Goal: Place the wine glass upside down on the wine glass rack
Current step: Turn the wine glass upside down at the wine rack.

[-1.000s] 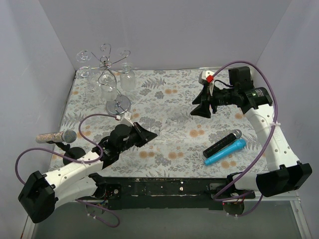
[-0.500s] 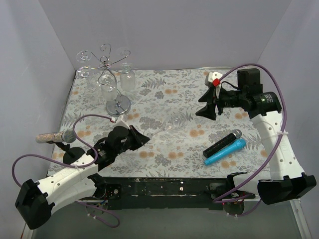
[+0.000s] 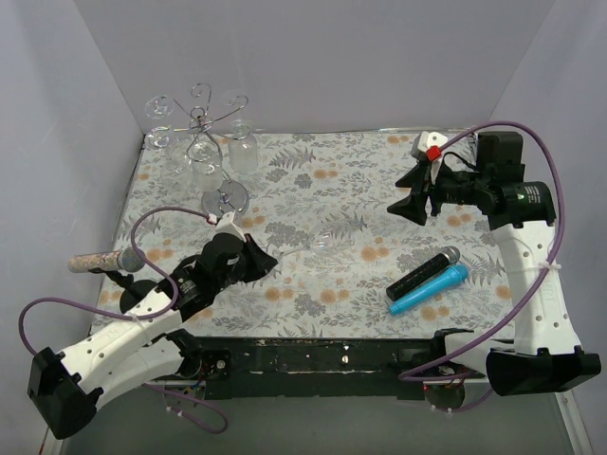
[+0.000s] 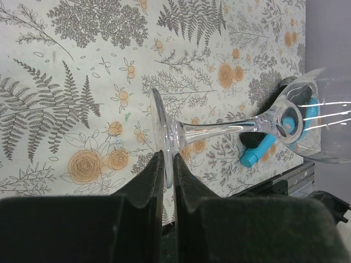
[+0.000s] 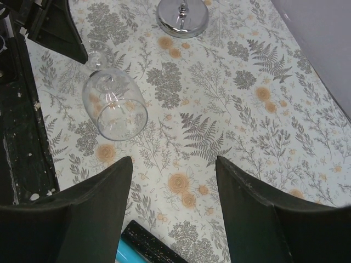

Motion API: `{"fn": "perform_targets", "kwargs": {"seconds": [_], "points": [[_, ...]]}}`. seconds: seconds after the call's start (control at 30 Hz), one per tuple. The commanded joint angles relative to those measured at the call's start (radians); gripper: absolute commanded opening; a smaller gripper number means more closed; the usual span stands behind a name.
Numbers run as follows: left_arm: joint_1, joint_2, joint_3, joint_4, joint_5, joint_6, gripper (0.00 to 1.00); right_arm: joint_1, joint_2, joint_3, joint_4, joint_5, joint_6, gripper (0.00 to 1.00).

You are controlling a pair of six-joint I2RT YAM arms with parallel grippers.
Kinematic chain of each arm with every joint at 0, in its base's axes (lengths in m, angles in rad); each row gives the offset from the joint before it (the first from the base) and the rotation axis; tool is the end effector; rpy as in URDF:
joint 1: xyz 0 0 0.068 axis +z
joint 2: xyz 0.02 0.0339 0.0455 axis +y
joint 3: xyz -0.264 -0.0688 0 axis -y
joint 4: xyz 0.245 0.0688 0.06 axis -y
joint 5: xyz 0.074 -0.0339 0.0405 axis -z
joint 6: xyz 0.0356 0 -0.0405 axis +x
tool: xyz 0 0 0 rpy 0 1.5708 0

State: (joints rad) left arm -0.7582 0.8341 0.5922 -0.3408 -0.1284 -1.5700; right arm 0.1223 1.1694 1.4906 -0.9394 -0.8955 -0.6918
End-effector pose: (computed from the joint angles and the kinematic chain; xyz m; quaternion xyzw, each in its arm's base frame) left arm 0.1383 -0.1247 0.2485 -0.3749 0.7952 -0.4123 0.2391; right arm 0.2039 0.0531 0.4350 -0.4994 0.6571 0.2532 0.5047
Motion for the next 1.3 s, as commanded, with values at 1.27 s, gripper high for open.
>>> {"fn": "perform_targets", "kwargs": {"seconds": [1.27], "points": [[0.007,0.146,0.403,-0.076,0.024,0.757,0.0,-0.108,0.082,0.105,0.149,-0.195,0.261,0.7]]}}
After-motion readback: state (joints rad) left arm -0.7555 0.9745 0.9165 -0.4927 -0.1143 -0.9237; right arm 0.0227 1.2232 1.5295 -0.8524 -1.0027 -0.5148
